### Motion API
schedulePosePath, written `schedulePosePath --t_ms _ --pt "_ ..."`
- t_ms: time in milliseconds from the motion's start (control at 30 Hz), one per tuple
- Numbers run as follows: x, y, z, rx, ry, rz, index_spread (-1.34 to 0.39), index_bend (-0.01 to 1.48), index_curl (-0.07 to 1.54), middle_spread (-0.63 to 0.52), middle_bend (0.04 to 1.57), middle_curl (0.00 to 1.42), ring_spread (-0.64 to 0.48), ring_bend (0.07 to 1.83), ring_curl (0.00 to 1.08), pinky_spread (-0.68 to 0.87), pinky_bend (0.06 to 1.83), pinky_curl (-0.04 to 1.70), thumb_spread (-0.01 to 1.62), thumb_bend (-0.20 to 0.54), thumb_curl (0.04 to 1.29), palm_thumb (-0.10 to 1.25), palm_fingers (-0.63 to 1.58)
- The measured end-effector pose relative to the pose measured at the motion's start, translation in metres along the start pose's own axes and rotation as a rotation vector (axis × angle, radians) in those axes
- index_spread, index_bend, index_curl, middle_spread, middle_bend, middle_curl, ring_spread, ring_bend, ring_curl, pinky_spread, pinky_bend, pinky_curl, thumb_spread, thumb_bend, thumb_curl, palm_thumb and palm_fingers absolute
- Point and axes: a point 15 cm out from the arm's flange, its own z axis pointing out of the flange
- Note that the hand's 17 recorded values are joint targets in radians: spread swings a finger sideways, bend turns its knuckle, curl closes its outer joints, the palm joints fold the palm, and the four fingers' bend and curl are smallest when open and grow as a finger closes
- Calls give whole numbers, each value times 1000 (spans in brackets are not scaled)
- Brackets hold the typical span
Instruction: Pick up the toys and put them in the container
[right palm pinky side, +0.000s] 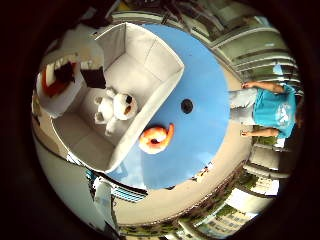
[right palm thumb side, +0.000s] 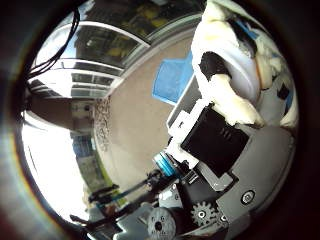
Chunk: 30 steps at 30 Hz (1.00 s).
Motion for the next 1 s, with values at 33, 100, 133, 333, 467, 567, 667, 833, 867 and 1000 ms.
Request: schedulePosePath --t_ms 33,100,133,333,467,567,667,833,867,1000 --pt "2 5 1 -13 -6 6 -603 402 1135 -91 798 643 103 1169 546 283 1444 573 1155 -50 657 591 -32" --pt "6 18 3 -49 -25 19 -561 303 1011 -57 638 543 161 954 432 323 1270 482 1168 -46 600 561 -203" --pt "11 23 2 -55 -29 28 -541 250 954 -39 562 502 180 869 381 340 1204 436 1176 -43 572 549 -212" --pt "39 41 -14 -28 -22 45 -485 114 713 21 321 394 239 659 287 392 1005 321 1158 -49 449 448 -136" --pt "59 60 -39 14 0 80 -415 111 579 35 261 371 256 597 273 415 932 281 1146 -34 392 429 -49" --pt "84 90 -63 36 36 112 -350 119 516 31 255 367 263 579 273 429 918 266 1144 -31 367 430 -7" --pt "114 125 -73 3 90 165 -287 127 462 30 255 366 268 568 273 440 913 254 1142 -29 349 433 25" --pt "160 176 -63 -118 134 245 -221 134 391 36 246 365 273 546 277 448 895 238 1142 -29 326 434 36" --pt "168 181 -53 -142 118 260 -213 139 380 38 245 365 273 538 277 448 885 234 1142 -28 323 434 33" --pt "192 198 -22 -201 67 305 -188 149 347 55 234 363 270 499 277 440 838 215 1141 -28 313 436 10"
